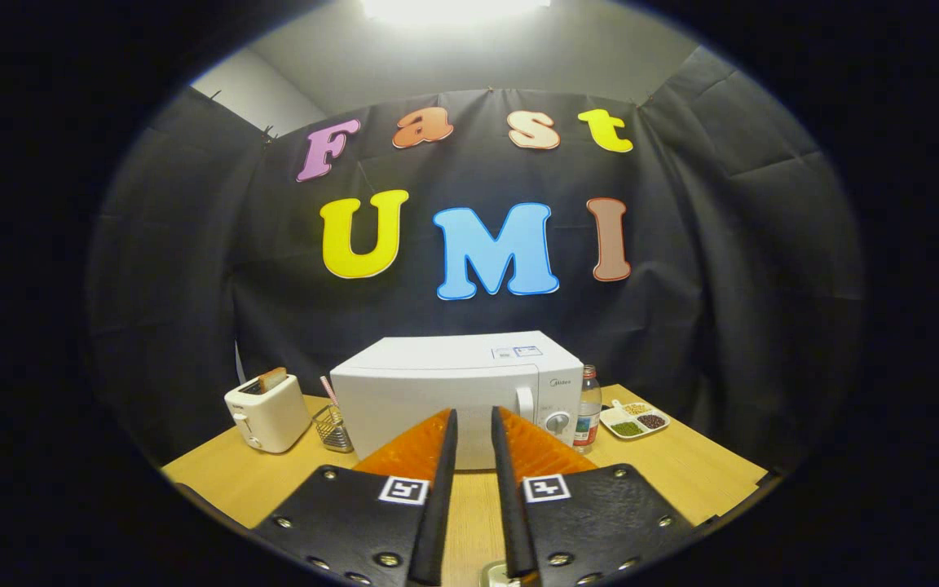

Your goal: Open the microwave, put the food inside, and close the microwave door.

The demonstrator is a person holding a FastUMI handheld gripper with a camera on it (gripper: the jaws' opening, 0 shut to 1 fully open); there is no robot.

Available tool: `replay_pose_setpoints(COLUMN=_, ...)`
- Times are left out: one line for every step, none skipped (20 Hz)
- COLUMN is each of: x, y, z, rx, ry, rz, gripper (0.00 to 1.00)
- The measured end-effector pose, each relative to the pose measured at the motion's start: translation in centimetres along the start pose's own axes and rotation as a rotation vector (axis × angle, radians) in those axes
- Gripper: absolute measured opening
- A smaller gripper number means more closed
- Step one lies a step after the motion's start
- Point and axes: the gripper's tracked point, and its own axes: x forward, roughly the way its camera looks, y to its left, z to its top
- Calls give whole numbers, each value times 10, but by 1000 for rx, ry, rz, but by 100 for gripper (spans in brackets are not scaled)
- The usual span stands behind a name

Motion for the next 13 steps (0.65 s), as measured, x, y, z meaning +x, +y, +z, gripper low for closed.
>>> replay_pose_setpoints(x=-10, y=4, z=2, rx=0, ry=-10, rz=6, gripper=38)
replay_pose_setpoints(x=-17, y=7, z=3, rx=-3, ry=-21, rz=13, gripper=58)
replay_pose_setpoints(x=-26, y=10, z=5, rx=-13, ry=-30, rz=16, gripper=79)
replay_pose_setpoints(x=-33, y=10, z=6, rx=-24, ry=-35, rz=12, gripper=99)
replay_pose_setpoints(x=-40, y=9, z=6, rx=-38, ry=-42, rz=6, gripper=97)
replay_pose_setpoints(x=-48, y=8, z=7, rx=-47, ry=-48, rz=2, gripper=97)
replay_pose_setpoints(x=-54, y=7, z=8, rx=-52, ry=-52, rz=-2, gripper=97)
replay_pose_setpoints(x=-59, y=4, z=9, rx=-53, ry=-54, rz=-9, gripper=97)
replay_pose_setpoints(x=-65, y=2, z=9, rx=-51, ry=-55, rz=-16, gripper=97)
replay_pose_setpoints(x=-70, y=-1, z=9, rx=-50, ry=-56, rz=-21, gripper=97)
replay_pose_setpoints(x=-76, y=-3, z=9, rx=-50, ry=-57, rz=-24, gripper=97)
replay_pose_setpoints(x=-81, y=-5, z=11, rx=-51, ry=-62, rz=-26, gripper=97)
replay_pose_setpoints(x=-84, y=-7, z=12, rx=-51, ry=-67, rz=-30, gripper=97)
